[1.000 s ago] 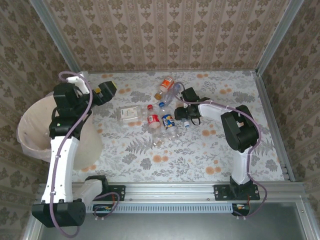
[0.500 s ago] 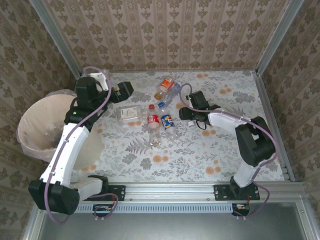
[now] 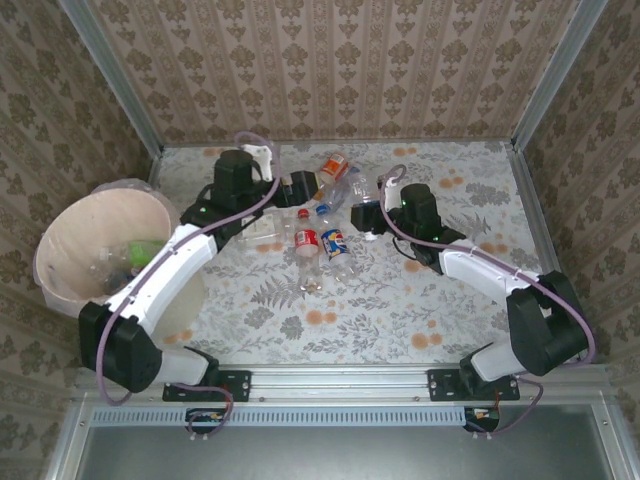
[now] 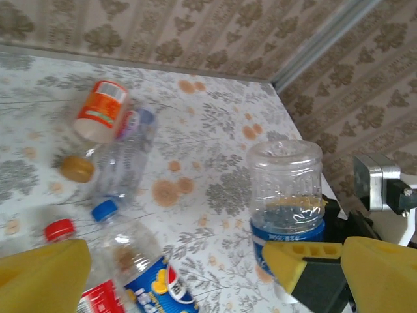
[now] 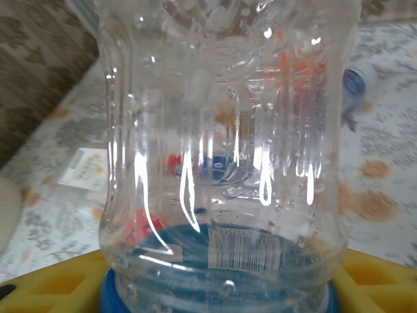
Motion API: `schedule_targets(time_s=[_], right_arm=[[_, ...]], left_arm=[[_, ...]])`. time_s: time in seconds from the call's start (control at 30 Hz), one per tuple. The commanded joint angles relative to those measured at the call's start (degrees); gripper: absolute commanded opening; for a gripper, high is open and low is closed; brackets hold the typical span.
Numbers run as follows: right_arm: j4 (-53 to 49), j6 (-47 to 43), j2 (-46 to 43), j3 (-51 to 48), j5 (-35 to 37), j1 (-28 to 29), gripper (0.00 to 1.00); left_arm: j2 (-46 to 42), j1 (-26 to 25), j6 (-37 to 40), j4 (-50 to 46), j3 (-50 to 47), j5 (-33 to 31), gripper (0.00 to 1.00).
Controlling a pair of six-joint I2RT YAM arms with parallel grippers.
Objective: Put the plastic bottles in the bin
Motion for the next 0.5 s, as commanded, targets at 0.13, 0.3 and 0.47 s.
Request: schedule_targets(time_s=[0.13,0.3,0.47], right_arm=[[10.28,5.37,-1.21,-0.79,-7.68,0.68,0.54],[12.34,6.07,-0.64,-0.42,-11.35,1.23,0.54],[12.25,5.43,-1.09,-0.34,-12.43,1.79,0.54]], left_arm=[[7.06,-4.54,-3.17,9.04,4.09,2.92,1.0],[11.99,-6.41,-5.28,11.16,6.56,5.26,1.0],[14.84,-7.09,-4.66,11.77,8.86,5.56,1.0]])
